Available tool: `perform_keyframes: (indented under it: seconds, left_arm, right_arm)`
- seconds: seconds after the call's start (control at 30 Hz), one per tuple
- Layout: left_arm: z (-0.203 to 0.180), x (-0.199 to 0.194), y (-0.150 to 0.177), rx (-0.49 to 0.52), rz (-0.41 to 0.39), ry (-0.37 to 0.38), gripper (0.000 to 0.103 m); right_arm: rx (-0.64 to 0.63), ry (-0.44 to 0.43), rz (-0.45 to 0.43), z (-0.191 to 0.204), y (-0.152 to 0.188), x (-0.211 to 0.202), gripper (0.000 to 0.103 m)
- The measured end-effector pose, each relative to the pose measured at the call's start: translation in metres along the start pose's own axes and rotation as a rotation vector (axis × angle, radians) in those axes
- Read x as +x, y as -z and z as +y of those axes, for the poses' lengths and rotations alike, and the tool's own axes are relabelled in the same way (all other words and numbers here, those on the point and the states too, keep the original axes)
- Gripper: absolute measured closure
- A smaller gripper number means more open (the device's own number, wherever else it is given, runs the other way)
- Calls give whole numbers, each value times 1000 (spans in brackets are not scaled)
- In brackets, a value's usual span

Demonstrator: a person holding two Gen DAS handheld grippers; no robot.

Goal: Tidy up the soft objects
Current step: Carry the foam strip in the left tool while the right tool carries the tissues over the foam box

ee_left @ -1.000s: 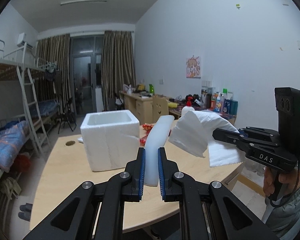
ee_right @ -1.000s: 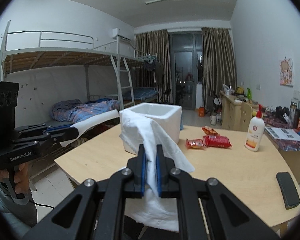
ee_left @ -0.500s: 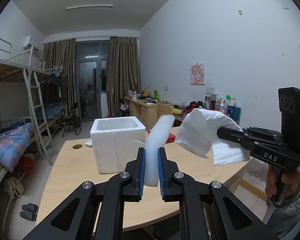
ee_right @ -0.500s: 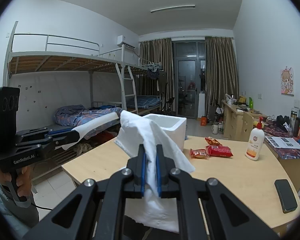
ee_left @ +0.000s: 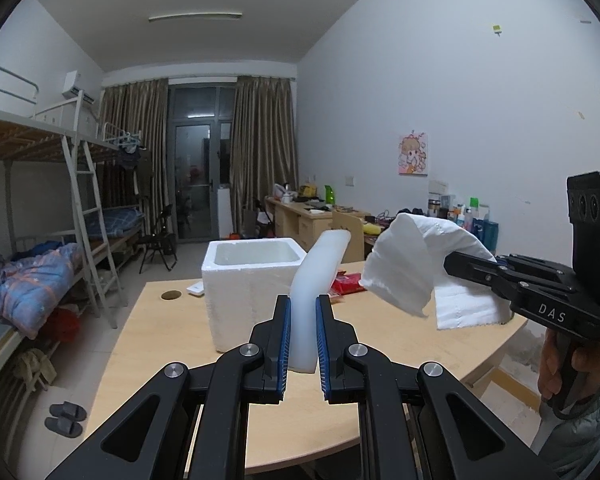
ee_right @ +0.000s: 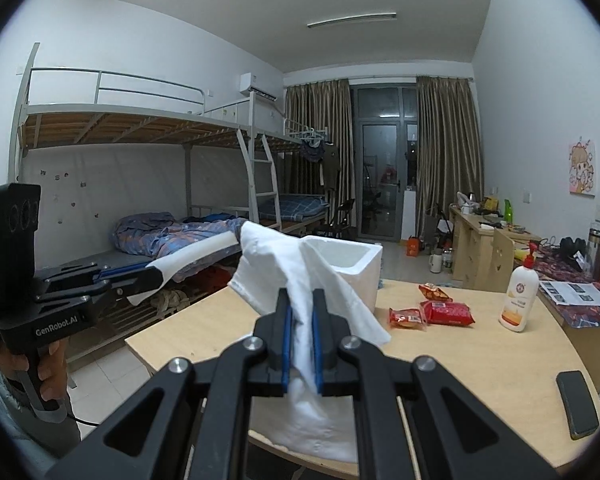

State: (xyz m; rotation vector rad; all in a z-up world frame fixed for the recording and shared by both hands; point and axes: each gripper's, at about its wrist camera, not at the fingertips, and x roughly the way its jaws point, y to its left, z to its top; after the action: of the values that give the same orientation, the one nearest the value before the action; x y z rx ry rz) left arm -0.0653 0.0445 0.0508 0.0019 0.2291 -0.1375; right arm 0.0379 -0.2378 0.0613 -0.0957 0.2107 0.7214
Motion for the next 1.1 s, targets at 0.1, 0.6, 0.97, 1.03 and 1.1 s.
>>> perform_keyframes:
  seconds: [0.1, 0.6, 0.97, 1.03, 1.1]
  left_arm:
    - [0, 4, -3, -2, -3, -12, 90]
    - [35, 57, -26, -27, 30, -44, 90]
    - [56, 104, -45, -29, 63, -62, 90]
    - [59, 112, -49, -29, 69, -64, 90]
    - [63, 119, -52, -30, 71, -66, 90]
  right_arm:
    - [5, -11, -1, -2, -1, 7, 91]
    - [29, -47, 48, -21, -21, 63, 91]
    - [21, -50, 82, -32, -34, 96, 91]
    - [22, -53, 88, -32, -38, 103, 91]
    - [19, -54, 92, -35, -41, 108, 91]
